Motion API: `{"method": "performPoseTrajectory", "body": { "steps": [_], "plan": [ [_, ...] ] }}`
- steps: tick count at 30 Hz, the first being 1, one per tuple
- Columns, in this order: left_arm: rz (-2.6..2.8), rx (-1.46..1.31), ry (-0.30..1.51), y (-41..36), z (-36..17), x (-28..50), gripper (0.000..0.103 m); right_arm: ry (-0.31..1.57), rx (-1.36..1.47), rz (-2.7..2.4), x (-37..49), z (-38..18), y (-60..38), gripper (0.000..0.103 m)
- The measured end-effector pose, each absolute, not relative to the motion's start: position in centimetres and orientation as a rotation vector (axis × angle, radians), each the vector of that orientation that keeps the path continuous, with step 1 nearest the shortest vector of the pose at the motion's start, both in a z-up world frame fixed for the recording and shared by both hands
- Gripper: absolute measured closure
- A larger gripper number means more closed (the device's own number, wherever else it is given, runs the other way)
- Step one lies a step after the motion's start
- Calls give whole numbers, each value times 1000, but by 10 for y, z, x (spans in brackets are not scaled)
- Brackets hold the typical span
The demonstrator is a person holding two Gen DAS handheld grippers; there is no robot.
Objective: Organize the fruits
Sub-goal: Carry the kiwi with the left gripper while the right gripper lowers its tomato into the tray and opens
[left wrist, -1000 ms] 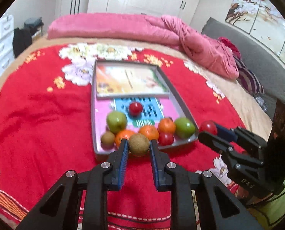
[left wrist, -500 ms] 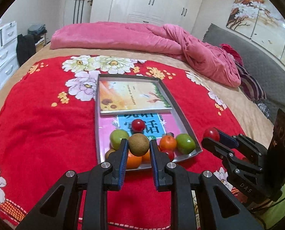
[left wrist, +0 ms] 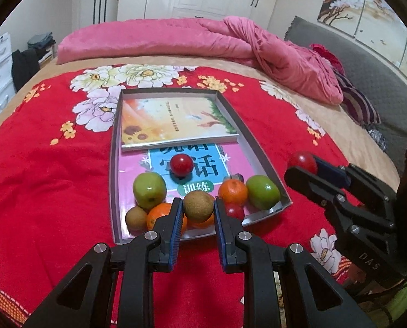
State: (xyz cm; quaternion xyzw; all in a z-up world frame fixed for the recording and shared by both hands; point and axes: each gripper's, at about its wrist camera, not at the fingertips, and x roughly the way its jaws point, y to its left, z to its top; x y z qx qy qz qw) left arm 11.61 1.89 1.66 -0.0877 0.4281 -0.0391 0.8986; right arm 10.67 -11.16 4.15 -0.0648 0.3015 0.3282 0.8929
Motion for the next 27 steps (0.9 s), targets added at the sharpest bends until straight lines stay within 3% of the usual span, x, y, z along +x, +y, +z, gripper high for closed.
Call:
{"method": "performPoseTrajectory", "body": {
  "steps": [27],
  "plan": [
    [-94, -161, 950, 11, -14, 130, 80, 669, -184, 686, 119, 23, -99, 75]
  ]
}}
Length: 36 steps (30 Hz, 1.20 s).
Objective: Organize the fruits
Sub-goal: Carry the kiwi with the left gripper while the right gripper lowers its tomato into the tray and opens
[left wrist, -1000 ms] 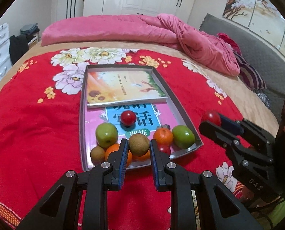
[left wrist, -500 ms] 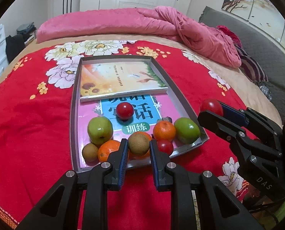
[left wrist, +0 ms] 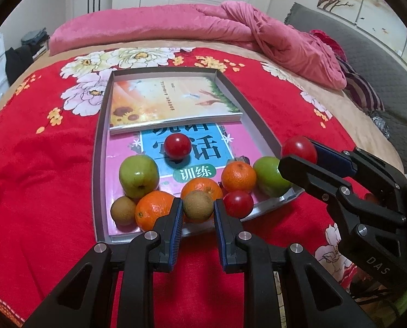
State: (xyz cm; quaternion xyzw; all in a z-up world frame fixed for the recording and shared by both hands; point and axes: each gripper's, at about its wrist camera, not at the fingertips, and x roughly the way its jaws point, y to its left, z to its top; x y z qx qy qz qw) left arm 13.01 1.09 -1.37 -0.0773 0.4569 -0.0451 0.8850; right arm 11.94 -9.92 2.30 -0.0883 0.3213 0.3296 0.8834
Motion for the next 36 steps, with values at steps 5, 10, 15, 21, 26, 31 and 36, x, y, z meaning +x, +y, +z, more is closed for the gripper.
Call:
{"method": "performPoseTrajectory", "body": {
  "steps": [5, 10, 15, 21, 26, 31, 36],
  "plan": [
    [-100, -155, 950, 9, -15, 131, 80, 676, -195, 686, 119, 20, -97, 75],
    [-108, -154, 953, 9, -17, 131, 80, 690, -210, 689, 120, 16, -94, 75],
    [-113, -154, 956, 8, -18, 132, 80, 714, -237, 683, 120, 9, -91, 75],
    [-116, -155, 958, 9, -19, 132, 80, 736, -273, 677, 120, 1, -88, 75],
    [-116, -154, 958, 9, -19, 132, 80, 752, -284, 680, 121, -4, -86, 75],
    [-116, -156, 958, 9, -19, 132, 80, 769, -292, 681, 121, -7, -85, 75],
    [-116, -156, 958, 9, -19, 132, 80, 782, -306, 688, 121, -10, -83, 75]
  ]
}}
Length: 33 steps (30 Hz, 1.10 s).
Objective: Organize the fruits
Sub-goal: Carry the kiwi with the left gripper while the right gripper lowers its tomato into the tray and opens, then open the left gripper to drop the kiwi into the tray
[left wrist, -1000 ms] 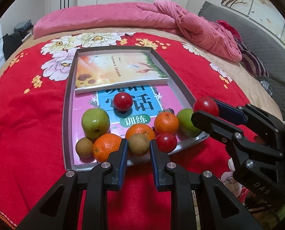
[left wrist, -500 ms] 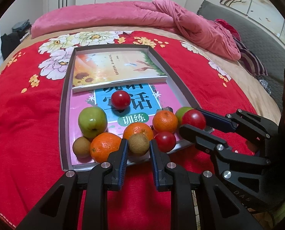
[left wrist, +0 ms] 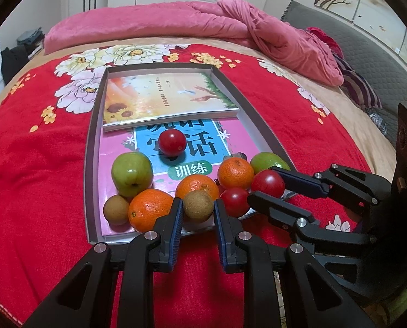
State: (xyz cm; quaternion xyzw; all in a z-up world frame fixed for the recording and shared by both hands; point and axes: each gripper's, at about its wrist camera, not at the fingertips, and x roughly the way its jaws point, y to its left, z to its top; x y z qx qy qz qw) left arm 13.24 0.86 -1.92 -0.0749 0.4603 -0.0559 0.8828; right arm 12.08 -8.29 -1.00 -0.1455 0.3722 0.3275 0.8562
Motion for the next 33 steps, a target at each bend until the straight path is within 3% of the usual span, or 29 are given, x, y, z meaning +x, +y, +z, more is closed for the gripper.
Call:
{"method": "performPoseTrajectory", "body": {
  "steps": [21, 33],
  "plan": [
    [-117, -158, 958, 9, -19, 132, 80, 814, -308, 688, 121, -15, -82, 74],
    [-120, -162, 959, 9, -19, 133, 80, 815, -274, 682, 120, -9, -89, 54]
  ]
}}
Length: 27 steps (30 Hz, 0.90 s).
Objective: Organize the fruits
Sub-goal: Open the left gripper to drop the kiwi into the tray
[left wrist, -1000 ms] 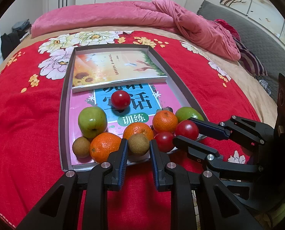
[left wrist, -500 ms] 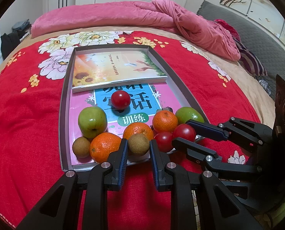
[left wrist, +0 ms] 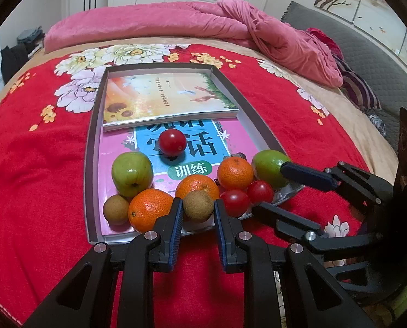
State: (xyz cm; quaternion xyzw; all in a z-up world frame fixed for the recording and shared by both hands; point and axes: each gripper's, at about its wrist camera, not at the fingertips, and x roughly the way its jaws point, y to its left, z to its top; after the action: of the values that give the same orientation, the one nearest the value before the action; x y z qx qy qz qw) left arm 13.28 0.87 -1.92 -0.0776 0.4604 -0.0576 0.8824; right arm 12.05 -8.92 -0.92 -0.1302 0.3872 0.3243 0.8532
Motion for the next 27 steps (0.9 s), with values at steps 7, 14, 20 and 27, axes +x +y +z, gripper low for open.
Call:
{"method": "performPoseTrajectory", "body": {
  "steps": [7, 14, 20, 27],
  "plan": [
    [-129, -173, 951, 9, -17, 131, 68, 785, -230, 659, 120, 1, -98, 45],
    [-116, -175, 927, 11, -8, 127, 60, 724, -187, 630, 115, 16, -108, 32],
    [-113, -184, 899, 13, 7, 118, 46, 645, -152, 590, 105, 34, -117, 17],
    [-94, -182, 885, 14, 23, 99, 32, 586, -135, 541, 88, 52, -123, 4]
  ]
}}
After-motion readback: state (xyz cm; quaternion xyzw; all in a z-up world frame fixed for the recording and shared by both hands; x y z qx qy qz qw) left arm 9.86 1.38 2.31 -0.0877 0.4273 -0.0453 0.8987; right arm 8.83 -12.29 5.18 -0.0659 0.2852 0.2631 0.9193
